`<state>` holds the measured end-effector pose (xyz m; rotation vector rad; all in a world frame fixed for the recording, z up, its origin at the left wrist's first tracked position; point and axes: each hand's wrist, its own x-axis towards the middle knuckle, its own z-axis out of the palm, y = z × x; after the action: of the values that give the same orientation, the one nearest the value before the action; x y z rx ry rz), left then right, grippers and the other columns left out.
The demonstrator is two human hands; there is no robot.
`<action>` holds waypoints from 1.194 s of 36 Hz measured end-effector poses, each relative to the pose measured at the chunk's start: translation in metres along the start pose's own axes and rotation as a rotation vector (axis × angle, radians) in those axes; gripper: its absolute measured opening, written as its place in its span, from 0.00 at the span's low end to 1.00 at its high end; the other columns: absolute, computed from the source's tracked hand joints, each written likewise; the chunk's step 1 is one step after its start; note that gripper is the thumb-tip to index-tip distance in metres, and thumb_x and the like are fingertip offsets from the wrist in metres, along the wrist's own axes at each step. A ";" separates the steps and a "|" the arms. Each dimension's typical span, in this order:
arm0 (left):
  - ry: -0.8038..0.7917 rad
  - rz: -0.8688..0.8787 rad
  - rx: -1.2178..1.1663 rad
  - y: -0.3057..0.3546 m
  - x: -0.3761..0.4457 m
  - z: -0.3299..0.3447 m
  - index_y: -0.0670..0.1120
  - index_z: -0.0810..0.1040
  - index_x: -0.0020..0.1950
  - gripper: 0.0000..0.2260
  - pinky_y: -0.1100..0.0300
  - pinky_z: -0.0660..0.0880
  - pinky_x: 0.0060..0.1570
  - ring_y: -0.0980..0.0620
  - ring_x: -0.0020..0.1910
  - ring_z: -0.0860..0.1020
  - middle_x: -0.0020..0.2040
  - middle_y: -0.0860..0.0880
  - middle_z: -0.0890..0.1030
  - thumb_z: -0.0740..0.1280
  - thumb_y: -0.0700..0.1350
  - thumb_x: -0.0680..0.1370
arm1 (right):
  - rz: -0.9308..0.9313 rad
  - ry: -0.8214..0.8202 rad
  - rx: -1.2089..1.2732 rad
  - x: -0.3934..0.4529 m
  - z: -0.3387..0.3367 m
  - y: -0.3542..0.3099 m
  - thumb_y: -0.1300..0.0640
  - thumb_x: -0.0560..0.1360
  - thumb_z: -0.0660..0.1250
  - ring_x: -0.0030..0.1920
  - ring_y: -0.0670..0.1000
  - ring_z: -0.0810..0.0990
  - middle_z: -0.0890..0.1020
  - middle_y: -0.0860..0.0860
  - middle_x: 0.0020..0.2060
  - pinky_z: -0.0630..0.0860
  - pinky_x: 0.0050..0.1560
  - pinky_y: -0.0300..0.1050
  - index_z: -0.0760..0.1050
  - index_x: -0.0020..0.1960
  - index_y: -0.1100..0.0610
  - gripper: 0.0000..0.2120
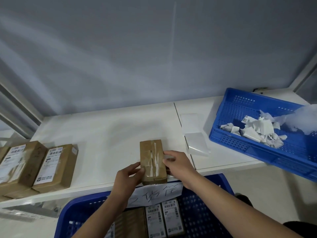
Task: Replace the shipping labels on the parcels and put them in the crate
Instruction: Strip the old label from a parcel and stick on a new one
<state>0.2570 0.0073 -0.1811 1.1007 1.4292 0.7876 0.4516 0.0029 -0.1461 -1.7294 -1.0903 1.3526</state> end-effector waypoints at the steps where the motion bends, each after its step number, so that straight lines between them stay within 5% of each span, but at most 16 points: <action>1: -0.003 -0.006 -0.014 0.000 0.000 0.000 0.51 0.82 0.66 0.13 0.59 0.83 0.52 0.50 0.50 0.86 0.56 0.46 0.86 0.69 0.43 0.81 | -0.006 -0.001 0.014 0.000 0.000 0.000 0.59 0.81 0.65 0.49 0.43 0.82 0.84 0.47 0.48 0.77 0.44 0.34 0.80 0.60 0.45 0.12; 5: -0.004 -0.024 -0.012 0.000 0.001 0.000 0.52 0.82 0.65 0.15 0.59 0.83 0.51 0.51 0.50 0.86 0.56 0.48 0.86 0.73 0.45 0.78 | -0.016 0.013 0.029 0.003 0.002 0.004 0.58 0.80 0.68 0.50 0.43 0.84 0.85 0.47 0.50 0.81 0.53 0.40 0.80 0.60 0.46 0.12; 15: 0.017 -0.031 0.070 0.005 -0.006 0.000 0.52 0.79 0.69 0.19 0.70 0.79 0.42 0.58 0.49 0.83 0.53 0.53 0.84 0.73 0.44 0.78 | -0.058 0.040 0.008 0.003 0.002 0.008 0.61 0.80 0.68 0.51 0.41 0.81 0.82 0.42 0.47 0.75 0.45 0.30 0.78 0.59 0.44 0.14; 19: 0.046 -0.009 0.162 0.010 -0.009 0.001 0.52 0.79 0.69 0.19 0.61 0.81 0.51 0.56 0.50 0.83 0.59 0.50 0.84 0.73 0.48 0.78 | -0.044 0.036 -0.050 0.003 0.002 0.006 0.60 0.81 0.67 0.46 0.38 0.79 0.79 0.39 0.45 0.73 0.42 0.30 0.77 0.61 0.44 0.13; 25: 0.104 0.103 0.435 0.027 -0.016 0.008 0.50 0.75 0.73 0.21 0.74 0.73 0.37 0.54 0.54 0.81 0.67 0.48 0.80 0.67 0.54 0.82 | -0.038 0.061 -0.224 0.002 -0.003 -0.005 0.58 0.82 0.62 0.58 0.48 0.77 0.79 0.46 0.59 0.75 0.62 0.44 0.77 0.67 0.52 0.15; 28: 0.180 0.173 0.510 0.042 -0.020 0.006 0.50 0.74 0.74 0.19 0.64 0.75 0.54 0.51 0.62 0.79 0.72 0.48 0.76 0.66 0.48 0.83 | -0.124 0.176 -0.269 0.004 -0.019 -0.019 0.60 0.81 0.61 0.56 0.49 0.80 0.81 0.49 0.57 0.76 0.59 0.43 0.79 0.63 0.54 0.13; 33: 0.214 0.314 0.462 0.061 -0.021 0.019 0.48 0.80 0.66 0.14 0.65 0.73 0.53 0.53 0.54 0.79 0.63 0.48 0.80 0.66 0.40 0.81 | -0.175 0.399 -0.334 0.011 -0.075 -0.037 0.61 0.81 0.61 0.47 0.48 0.77 0.80 0.50 0.51 0.72 0.49 0.39 0.79 0.60 0.55 0.12; 36: 0.154 0.330 0.486 0.072 -0.018 0.045 0.47 0.82 0.63 0.13 0.66 0.70 0.53 0.52 0.54 0.80 0.60 0.48 0.82 0.65 0.38 0.81 | -0.086 0.393 -0.395 0.018 -0.099 -0.031 0.61 0.81 0.61 0.44 0.48 0.76 0.81 0.52 0.52 0.71 0.45 0.41 0.77 0.63 0.57 0.13; 43: 0.018 0.291 0.471 0.088 0.028 0.122 0.44 0.81 0.65 0.12 0.63 0.74 0.54 0.51 0.53 0.79 0.63 0.45 0.81 0.65 0.40 0.82 | 0.116 0.194 -0.615 0.031 -0.118 -0.006 0.54 0.83 0.60 0.68 0.57 0.72 0.71 0.57 0.71 0.70 0.59 0.44 0.64 0.76 0.59 0.23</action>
<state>0.3948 0.0500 -0.1303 1.6943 1.5319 0.6759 0.5687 0.0312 -0.1262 -2.3360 -1.4032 0.9332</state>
